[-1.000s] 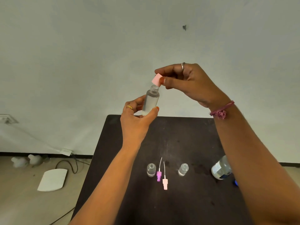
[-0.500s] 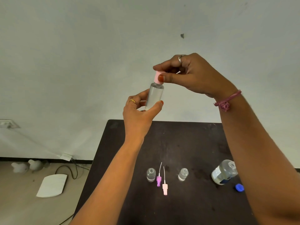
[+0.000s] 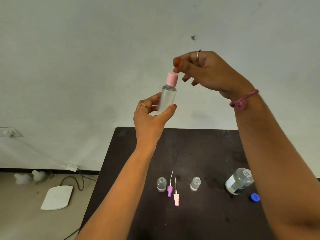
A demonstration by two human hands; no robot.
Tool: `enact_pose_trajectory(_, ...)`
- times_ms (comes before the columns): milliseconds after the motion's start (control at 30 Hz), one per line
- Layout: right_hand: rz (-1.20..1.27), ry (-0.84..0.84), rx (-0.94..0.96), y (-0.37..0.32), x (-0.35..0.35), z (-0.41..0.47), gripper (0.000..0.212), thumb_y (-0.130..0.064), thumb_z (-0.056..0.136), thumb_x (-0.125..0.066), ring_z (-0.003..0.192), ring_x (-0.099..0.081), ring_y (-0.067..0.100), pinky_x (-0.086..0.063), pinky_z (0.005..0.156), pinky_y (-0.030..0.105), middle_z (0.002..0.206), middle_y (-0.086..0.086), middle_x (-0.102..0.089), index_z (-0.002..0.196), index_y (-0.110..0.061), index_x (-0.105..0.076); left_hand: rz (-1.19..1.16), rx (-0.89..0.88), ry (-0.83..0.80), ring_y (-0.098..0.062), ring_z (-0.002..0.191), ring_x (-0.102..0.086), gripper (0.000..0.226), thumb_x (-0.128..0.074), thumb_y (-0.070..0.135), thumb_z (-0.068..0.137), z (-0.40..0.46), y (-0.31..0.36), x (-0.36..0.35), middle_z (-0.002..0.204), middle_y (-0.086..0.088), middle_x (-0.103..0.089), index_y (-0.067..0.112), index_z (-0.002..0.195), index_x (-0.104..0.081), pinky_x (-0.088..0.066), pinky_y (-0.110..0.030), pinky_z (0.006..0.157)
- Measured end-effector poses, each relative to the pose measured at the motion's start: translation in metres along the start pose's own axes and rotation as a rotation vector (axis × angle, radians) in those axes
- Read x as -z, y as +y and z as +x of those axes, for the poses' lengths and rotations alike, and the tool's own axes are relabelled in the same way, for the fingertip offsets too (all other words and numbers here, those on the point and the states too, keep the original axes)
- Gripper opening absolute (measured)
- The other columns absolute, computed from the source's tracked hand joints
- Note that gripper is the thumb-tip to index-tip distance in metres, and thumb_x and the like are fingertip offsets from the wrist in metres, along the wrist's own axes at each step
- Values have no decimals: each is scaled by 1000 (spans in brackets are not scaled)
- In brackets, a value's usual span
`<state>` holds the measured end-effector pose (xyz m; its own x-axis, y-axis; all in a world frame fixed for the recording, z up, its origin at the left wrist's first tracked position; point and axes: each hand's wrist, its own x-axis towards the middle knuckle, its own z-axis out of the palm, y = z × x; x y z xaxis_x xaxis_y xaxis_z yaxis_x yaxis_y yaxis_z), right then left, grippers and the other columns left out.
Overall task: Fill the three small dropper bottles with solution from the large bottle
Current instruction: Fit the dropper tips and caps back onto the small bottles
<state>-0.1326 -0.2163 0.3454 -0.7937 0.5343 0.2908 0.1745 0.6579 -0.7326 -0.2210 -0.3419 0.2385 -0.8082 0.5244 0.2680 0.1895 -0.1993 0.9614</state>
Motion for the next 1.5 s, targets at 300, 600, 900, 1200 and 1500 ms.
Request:
enact_pose_trajectory(300, 187, 77, 68, 10, -16, -7, 36, -37, 69, -81, 81, -65, 14, -56, 77, 27, 90, 7, -71, 92, -12, -70, 18, -15, 1, -7, 92, -61, 39, -81, 29, 73, -3, 2, -1, 110, 7, -61, 37, 101, -55, -46, -1, 64)
enact_pose_trajectory(600, 333, -121, 47, 14, -10, -15, 43, -24, 84, -67, 104, -65, 9, -47, 78, 16, 110, 0, -70, 124, -12, -58, 22, -12, -3, -8, 93, -61, 39, -81, 30, 73, -6, -1, -1, 111, 8, -60, 36, 102, -55, -45, -1, 64)
enact_pose_trajectory(900, 472, -95, -17, 28, -26, -17, 42, -19, 86, -65, 111, -62, 9, -47, 82, 18, 119, -4, -66, 127, -18, -56, 23, -3, 5, -10, 95, -61, 40, -81, 30, 73, -7, -5, 0, 112, 6, -61, 34, 104, -56, -46, 0, 66)
enact_pose_trajectory(1200, 640, -107, -43, 39, -35, -23, 38, -22, 89, -62, 121, -55, 16, -39, 104, 39, 127, 0, -62, 127, -20, -56, 37, 7, -1, -9, 95, -61, 42, -81, 30, 73, -8, -9, 0, 111, 7, -62, 32, 106, -57, -48, -2, 69)
enact_pose_trajectory(1500, 778, -54, -56, 44, -47, -25, 57, -31, 74, -72, 120, -56, 20, -35, 109, 49, 127, 3, -61, 128, -21, -55, 49, 27, -13, -5, 93, -62, 44, -81, 32, 73, -9, -11, 3, 110, 11, -62, 31, 109, -57, -48, -4, 70)
